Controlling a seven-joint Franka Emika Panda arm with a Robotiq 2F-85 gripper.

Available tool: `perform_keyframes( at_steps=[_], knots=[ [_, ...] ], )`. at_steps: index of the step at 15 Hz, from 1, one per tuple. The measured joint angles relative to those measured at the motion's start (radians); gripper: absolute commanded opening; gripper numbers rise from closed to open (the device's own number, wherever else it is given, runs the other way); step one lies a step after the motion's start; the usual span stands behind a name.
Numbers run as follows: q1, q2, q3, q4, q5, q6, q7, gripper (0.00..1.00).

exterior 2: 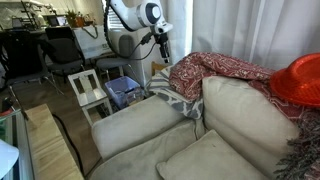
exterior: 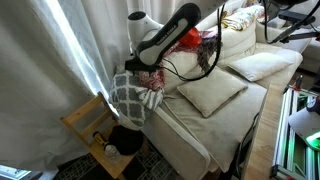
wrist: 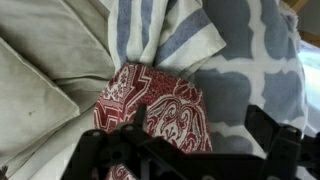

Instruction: Move the maroon fleece to the right

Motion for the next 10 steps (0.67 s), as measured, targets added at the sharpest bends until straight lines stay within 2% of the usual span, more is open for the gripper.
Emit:
perform_keyframes(
  at_steps=[5, 6, 7, 10],
  knots=[
    [0.041, 0.150, -0.102, 0.160, -0.008, 0.007, 0.103, 1.00],
    [0.047, 0.177, -0.119, 0.190, -0.013, 0.007, 0.121, 0.75],
    [0.052, 0.204, -0.134, 0.222, -0.018, 0.007, 0.138, 0.74],
    [0.061, 0.272, -0.163, 0.302, -0.030, 0.002, 0.167, 0.50]
  ],
)
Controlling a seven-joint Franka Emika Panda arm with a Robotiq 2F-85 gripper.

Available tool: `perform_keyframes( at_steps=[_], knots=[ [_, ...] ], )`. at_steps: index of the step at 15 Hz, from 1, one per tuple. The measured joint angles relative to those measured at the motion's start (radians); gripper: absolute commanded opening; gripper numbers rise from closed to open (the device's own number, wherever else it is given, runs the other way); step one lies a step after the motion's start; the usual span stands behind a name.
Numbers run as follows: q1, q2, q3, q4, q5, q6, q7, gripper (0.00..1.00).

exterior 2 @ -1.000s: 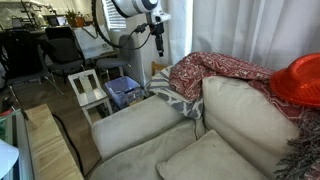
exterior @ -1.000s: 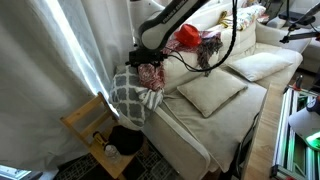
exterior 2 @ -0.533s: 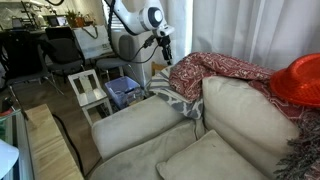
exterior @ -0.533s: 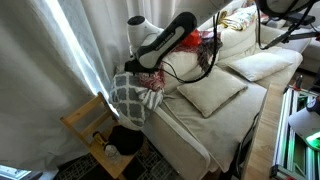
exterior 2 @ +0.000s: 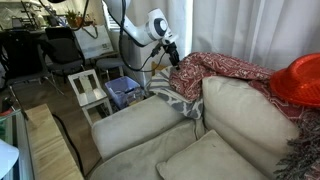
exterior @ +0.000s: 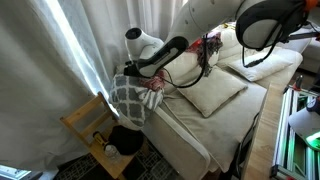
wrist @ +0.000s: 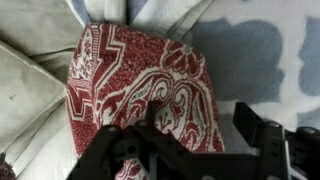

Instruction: Move the maroon fleece to the right

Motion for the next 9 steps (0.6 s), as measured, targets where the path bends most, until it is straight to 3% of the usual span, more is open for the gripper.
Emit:
perform_keyframes(
  at_steps=[6, 9],
  knots=[
    [0.020, 0.036, -0.033, 0.111, -0.041, -0.172, 0.009, 0.04],
    [0.034, 0.027, -0.033, 0.165, -0.067, -0.317, 0.009, 0.00]
  ],
)
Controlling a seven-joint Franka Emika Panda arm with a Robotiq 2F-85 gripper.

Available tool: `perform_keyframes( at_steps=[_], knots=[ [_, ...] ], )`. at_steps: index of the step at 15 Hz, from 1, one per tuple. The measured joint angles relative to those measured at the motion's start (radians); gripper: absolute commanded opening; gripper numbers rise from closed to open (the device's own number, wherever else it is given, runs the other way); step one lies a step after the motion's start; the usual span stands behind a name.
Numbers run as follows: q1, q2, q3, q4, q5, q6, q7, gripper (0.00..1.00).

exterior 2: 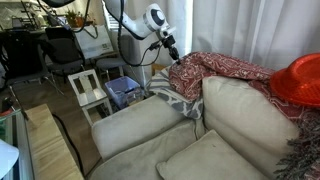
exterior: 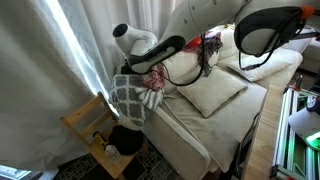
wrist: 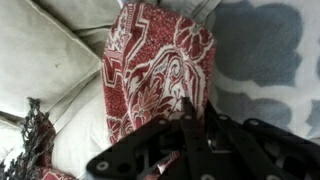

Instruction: Move the maroon fleece to the right

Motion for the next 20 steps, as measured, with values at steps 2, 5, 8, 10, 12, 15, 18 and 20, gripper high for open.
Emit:
perform_keyframes(
  at_steps=[2, 5, 8, 10, 12, 15, 18, 20],
  knots=[
    [0.004, -0.005, 0.003, 0.034, -0.013, -0.084, -0.002, 0.02],
    [0.004, -0.006, 0.002, 0.076, -0.017, -0.167, -0.019, 0.02],
    [0.005, -0.023, -0.056, 0.112, -0.065, -0.176, -0.030, 0.02],
    [-0.003, -0.049, -0.127, 0.141, -0.118, -0.174, -0.040, 0.02],
    [-0.023, -0.079, -0.205, 0.158, -0.162, -0.164, -0.041, 0.09],
    [-0.071, -0.103, -0.271, 0.159, -0.177, -0.130, -0.031, 0.09],
    [-0.073, -0.102, -0.272, 0.157, -0.180, -0.125, -0.028, 0.09],
    [-0.065, -0.101, -0.272, 0.157, -0.180, -0.125, -0.023, 0.02]
  ],
)
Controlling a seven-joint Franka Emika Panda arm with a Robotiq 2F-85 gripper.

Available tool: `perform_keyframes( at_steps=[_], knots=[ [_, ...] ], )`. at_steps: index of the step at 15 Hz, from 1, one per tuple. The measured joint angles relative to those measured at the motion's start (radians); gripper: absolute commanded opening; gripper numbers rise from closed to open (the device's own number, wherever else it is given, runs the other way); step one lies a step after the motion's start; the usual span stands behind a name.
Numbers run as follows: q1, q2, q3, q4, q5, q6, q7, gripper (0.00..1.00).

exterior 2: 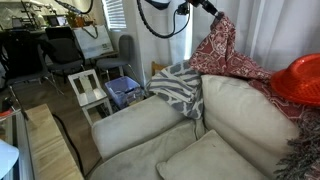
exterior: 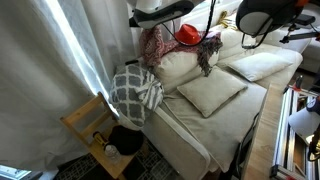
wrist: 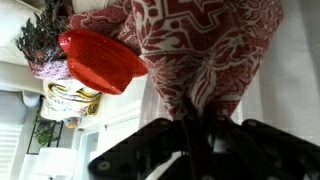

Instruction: Move the maroon fleece to the right

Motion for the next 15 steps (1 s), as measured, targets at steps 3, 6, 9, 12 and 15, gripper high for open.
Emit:
perform_keyframes(
  at_steps=[3, 6, 9, 12, 15],
  knots=[
    [-0.015, 0.004, 0.012, 0.012, -0.007, -0.023, 0.033, 0.02],
    [-0.097, 0.039, 0.006, 0.082, -0.004, -0.094, 0.111, 0.02],
    [-0.198, 0.082, -0.017, 0.147, 0.003, -0.125, 0.183, 0.02],
    [-0.281, 0.123, -0.032, 0.208, 0.007, -0.154, 0.273, 0.02],
    [-0.316, 0.141, -0.035, 0.226, 0.007, -0.165, 0.307, 0.09]
  ],
)
